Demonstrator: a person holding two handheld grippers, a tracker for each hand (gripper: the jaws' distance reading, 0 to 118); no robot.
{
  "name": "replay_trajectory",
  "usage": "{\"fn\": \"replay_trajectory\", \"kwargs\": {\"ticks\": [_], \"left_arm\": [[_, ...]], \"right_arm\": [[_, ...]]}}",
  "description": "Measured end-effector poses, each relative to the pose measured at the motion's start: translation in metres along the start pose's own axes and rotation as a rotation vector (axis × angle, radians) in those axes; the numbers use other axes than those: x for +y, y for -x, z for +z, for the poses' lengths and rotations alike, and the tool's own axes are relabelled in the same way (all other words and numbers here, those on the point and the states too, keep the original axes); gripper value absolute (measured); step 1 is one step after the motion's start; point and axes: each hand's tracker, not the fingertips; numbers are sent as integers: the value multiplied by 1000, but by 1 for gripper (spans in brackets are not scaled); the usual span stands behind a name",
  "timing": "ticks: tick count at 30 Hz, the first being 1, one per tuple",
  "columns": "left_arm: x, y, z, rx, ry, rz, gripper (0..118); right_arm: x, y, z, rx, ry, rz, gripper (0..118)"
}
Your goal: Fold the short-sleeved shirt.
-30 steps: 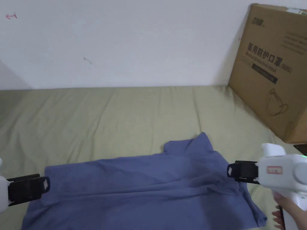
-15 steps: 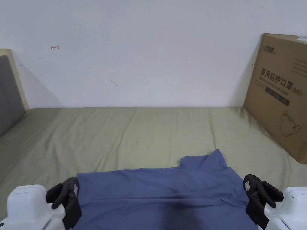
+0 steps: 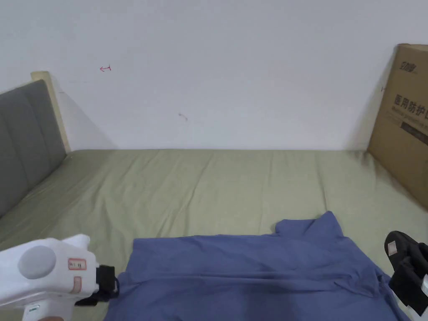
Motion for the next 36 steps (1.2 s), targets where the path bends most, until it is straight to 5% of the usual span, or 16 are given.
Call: {"fn": "replay_trajectory", "kwargs": {"ticks": [1,11,16,18,19,21,23,24,25,26,27,32,36], "left_arm": [[-1,8,-16,34,26,40,115],[-32,39,-145,171,227,-85,116],[-45,17,-148,258,162,-135,118],[-49,12,-129,263,118,-158,103],[-50,6,-121,262,82,-187,84],[-52,-7,-103,226,32,-260,10],[-49,-16,-83,87,53,-243,5],[-46,-19,-78,67,62,-220,5],[-42,-23,-72,54,56,-219,5],[-35,-22,-66,49,43,-229,5],[-31,-25,-60,64,19,-249,5],[-21,-31,-44,96,2,-288,5],[-23,-22,-48,114,30,-257,5]], "right_arm": [[-4,-2,-3,9,12,-15,0],[-24,-15,-20,2,129,2,0],[-32,-38,-37,-58,229,-104,0],[-37,-54,-42,-45,255,-136,0],[-36,-60,-43,-53,267,-134,0],[-35,-78,-49,-49,287,-126,0],[-32,-96,-61,-45,378,-106,0],[-31,-106,-71,-41,429,-83,9],[-30,-114,-82,-43,484,-61,40],[-31,-124,-96,-35,566,-53,92],[-34,-132,-109,-36,663,-69,112],[-87,-186,-156,-122,1024,-243,113],[-116,-211,-175,-190,1079,-244,112]]}}
